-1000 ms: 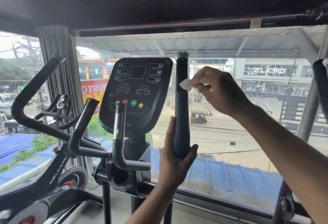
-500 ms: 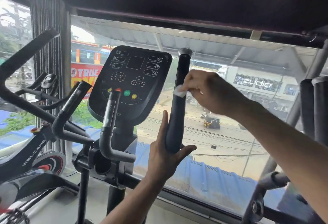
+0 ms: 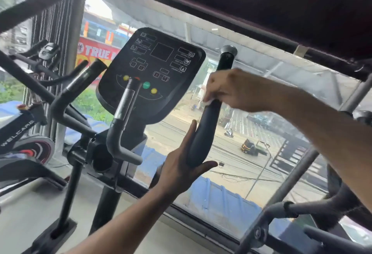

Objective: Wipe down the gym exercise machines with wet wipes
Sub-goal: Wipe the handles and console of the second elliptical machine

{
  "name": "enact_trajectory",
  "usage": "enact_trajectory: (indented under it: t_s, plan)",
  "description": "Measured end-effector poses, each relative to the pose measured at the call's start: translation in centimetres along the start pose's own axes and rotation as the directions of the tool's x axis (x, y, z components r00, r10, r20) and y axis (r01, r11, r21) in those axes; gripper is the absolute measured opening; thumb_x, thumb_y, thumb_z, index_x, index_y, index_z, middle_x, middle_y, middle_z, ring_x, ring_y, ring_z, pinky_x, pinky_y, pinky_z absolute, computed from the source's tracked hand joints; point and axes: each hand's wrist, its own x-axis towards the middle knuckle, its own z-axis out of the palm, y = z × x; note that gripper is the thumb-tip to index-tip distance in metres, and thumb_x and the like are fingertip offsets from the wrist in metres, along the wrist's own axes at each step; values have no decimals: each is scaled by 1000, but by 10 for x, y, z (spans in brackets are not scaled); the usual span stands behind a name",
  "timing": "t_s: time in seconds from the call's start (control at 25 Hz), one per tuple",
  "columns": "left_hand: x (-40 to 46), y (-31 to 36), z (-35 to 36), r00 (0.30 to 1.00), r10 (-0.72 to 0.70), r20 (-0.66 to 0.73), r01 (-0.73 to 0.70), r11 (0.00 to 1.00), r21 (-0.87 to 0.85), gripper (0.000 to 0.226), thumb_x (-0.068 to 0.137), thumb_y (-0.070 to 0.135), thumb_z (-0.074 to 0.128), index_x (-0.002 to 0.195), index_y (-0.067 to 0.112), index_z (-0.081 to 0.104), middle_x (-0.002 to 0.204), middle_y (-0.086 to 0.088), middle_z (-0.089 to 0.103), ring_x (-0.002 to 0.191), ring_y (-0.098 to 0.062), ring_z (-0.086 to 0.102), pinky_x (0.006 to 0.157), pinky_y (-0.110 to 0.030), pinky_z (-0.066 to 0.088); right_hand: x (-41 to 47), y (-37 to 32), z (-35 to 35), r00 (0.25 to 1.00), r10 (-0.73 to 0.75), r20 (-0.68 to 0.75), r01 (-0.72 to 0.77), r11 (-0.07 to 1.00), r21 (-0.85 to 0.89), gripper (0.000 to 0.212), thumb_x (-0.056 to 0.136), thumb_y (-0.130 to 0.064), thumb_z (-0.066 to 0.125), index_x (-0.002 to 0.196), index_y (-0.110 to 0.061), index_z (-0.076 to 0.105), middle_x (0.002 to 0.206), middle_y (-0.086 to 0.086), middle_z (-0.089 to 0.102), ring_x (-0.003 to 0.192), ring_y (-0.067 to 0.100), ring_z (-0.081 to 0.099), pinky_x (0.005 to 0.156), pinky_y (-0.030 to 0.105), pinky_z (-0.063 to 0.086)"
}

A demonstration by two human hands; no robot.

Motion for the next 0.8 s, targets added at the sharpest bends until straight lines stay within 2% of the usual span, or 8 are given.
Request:
enact_trajectory:
  t_s: [0.12,0.24,0.32,0.4,0.52,0.56,0.68,0.8]
  plan:
    - [0,1,0,1000,19,4,-19,1000,13,101,70,83,60,140,81,-12,112,-6,77,91,-38,71,75,-47,58,26,23,-19,991,73,-109,-89,985,-147,21,97,-6,63,113,-13,76,104,4,71,90,13,64,92,25,45]
    - [-1,2,-3,999,-16,33,16,1000,21,104,69,81,64,136,84,-16,111,-9,77,91,-42,69,75,-47,57,37,17,-10,989,145,40,-123,935,-333,29,99,-2,55,112,-18,75,107,2,73,92,15,51,95,30,38]
    - [0,6,-7,996,-47,69,46,999,23,110,73,75,73,135,84,-17,117,-9,76,99,-40,68,80,-50,56,37,-2,-4,976,158,153,-101,939,-329,32,99,0,52,112,-20,73,112,-2,71,100,12,46,91,20,29]
    - [2,11,-11,992,-73,103,68,997,48,113,83,60,79,141,74,-17,122,-9,73,107,-37,67,84,-48,55,30,-19,4,964,123,237,-46,951,-305,32,100,-2,50,115,-22,70,115,-6,67,107,9,45,91,16,32]
    - [3,15,-14,981,-134,143,121,988,96,111,88,54,75,154,48,-14,127,-7,70,109,-32,66,83,-42,53,19,-33,10,961,75,267,-9,970,-242,30,101,-7,51,112,-27,71,113,-8,66,102,5,45,100,29,46]
    - [2,16,-13,978,-145,152,130,986,104,110,89,54,74,155,46,-13,127,-6,69,109,-31,66,81,-40,52,16,-32,6,960,91,264,-45,984,-175,29,101,-8,53,111,-26,73,110,-9,66,100,4,49,98,26,47]
    - [0,15,-12,982,-124,139,107,987,123,102,88,55,74,144,56,-12,119,-3,69,102,-29,66,74,-38,47,7,-13,-7,988,144,59,-140,988,-67,21,99,-8,60,111,-15,76,104,-12,61,95,6,56,88,8,38]
    - [0,13,-11,986,-109,124,99,991,90,98,87,54,76,143,56,-5,108,-4,68,96,-32,67,72,-40,47,-4,-11,14,955,232,-183,-246,967,-62,20,98,-5,62,114,-5,74,109,-2,52,88,17,61,85,24,52]
